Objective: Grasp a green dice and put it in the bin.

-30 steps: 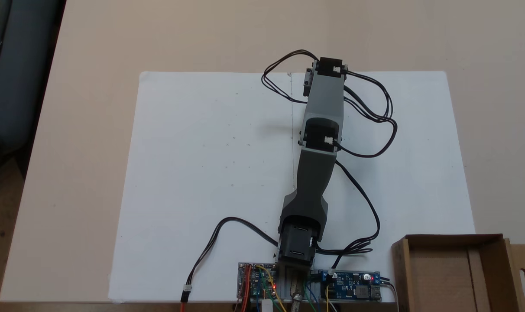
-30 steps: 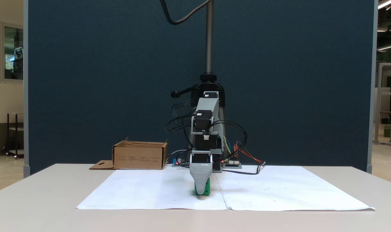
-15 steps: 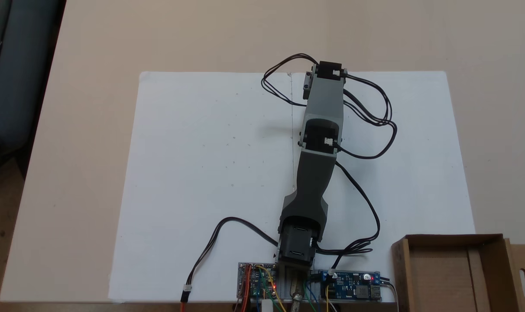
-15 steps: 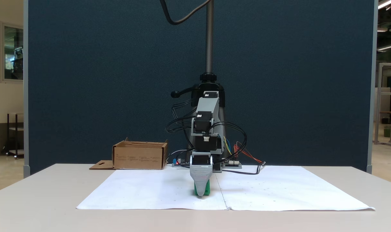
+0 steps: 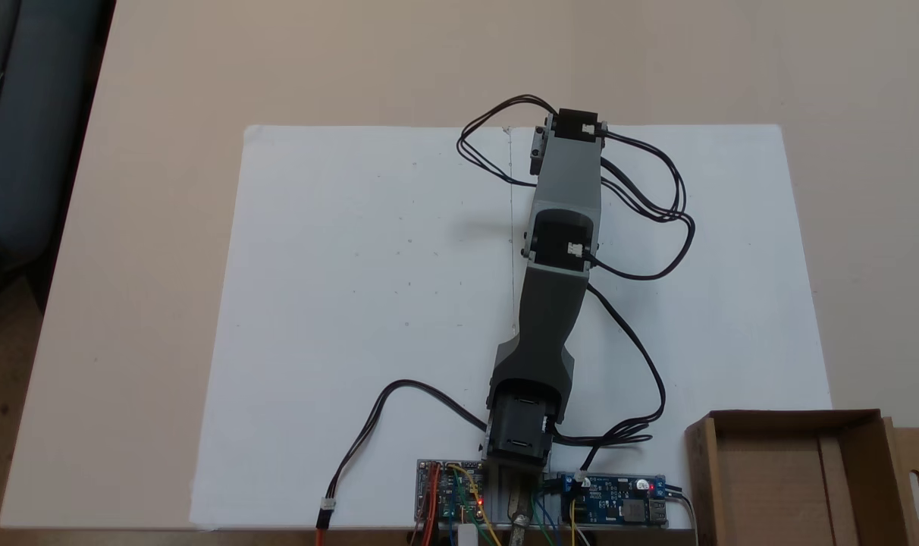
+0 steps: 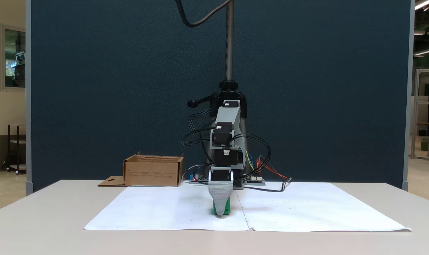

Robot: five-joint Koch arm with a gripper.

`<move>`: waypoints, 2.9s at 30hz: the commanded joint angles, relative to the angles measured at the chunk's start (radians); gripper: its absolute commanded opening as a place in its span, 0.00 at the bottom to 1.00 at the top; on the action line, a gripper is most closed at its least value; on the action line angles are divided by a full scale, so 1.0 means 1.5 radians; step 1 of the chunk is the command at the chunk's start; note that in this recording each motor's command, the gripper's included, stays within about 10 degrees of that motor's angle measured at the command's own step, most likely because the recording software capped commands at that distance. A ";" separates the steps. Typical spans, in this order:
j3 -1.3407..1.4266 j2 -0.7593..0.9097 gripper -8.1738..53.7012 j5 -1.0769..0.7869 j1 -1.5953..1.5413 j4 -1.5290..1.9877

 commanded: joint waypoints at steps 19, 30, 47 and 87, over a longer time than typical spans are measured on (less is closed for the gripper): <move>0.015 0.008 0.76 0.005 0.003 -0.101; 0.037 0.009 0.69 0.004 0.005 -0.131; 0.042 0.009 0.64 -0.005 0.010 -0.157; -0.373 0.270 0.32 -0.002 0.129 0.386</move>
